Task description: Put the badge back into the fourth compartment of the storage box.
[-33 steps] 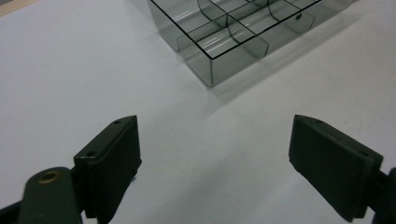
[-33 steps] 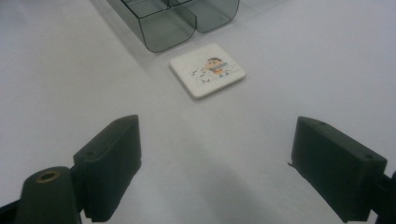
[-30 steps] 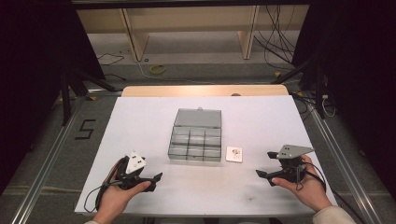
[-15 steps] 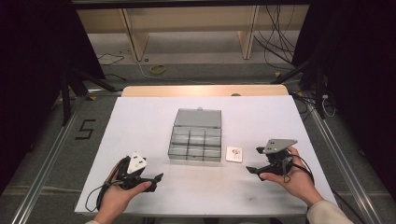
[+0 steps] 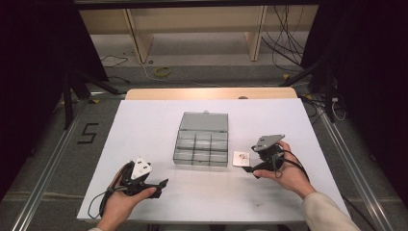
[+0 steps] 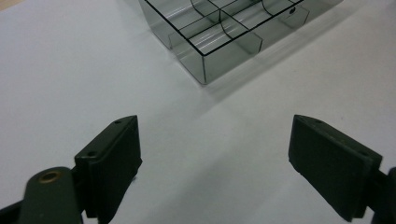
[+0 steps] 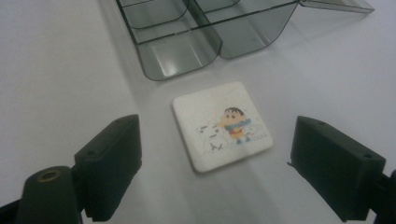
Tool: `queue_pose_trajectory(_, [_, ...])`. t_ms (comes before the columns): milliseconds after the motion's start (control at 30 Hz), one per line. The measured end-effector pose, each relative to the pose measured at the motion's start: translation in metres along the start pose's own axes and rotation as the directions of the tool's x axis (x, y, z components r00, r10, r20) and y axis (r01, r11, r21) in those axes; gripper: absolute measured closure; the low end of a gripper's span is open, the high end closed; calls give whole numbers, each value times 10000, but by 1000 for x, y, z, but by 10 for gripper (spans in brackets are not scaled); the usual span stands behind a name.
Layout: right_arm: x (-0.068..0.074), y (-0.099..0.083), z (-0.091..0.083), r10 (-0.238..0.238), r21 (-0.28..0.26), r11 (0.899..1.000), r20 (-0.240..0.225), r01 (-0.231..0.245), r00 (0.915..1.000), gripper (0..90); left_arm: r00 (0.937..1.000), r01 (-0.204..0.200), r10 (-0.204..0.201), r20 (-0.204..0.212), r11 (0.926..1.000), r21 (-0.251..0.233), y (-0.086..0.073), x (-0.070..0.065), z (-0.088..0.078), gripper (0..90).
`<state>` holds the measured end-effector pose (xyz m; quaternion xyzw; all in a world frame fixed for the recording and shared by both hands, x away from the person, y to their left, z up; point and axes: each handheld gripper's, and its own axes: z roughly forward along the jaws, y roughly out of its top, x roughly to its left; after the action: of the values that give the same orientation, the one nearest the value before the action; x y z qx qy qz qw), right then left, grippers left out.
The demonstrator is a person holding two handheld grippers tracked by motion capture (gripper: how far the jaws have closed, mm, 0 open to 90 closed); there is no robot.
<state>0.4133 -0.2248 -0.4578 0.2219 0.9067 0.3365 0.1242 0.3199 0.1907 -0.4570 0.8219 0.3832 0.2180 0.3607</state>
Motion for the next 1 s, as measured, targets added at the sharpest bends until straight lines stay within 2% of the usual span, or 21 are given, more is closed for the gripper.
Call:
queue_pose_trajectory(133, [-4, 7, 10, -106, 204, 9997, -189, 110, 9998, 169, 10000, -51, 51, 7, 10000, 40, 0, 1, 0, 164])
queue_pose_trajectory(400, [-15, 14, 26, 82, 631, 9980, -431, -54, 9990, 165, 10000, -47, 47, 25, 10000, 10, -1, 1, -1, 164])
queue_pose_trajectory(667, [-18, 16, 35, 96, 996, 9950, -541, -42, 9985, 173, 10000, -2, 2, 45, 10000, -9, -1, 0, -1, 164])
queue_pose_trajectory(800, [-17, 15, 41, 21, 1247, 9922, -647, 60, 9979, 198, 10000, 5, -5, 43, 10000, -13, -1, 0, -1, 164])
queue_pose_trajectory(833, [-17, 14, 42, -123, 1344, 9907, -684, 215, 9976, 201, 10000, 9, -9, 46, 10000, -30, -1, 0, -1, 164])
queue_pose_trajectory(867, [-16, 15, 45, 45, 1416, 9899, -676, 51, 9977, 187, 10000, -50, 49, 69, 10000, 15, -1, 1, -1, 164])
queue_pose_trajectory(933, [-18, 15, 45, -39, 1357, 9907, -677, 131, 9977, 204, 10000, -48, 48, 75, 10000, -11, -1, 0, -1, 164])
queue_pose_trajectory(1000, [-21, 15, 44, -16, 1523, 9882, -874, 150, 9962, 212, 10000, -35, 35, 61, 10000, -21, -1, 0, -2, 163])
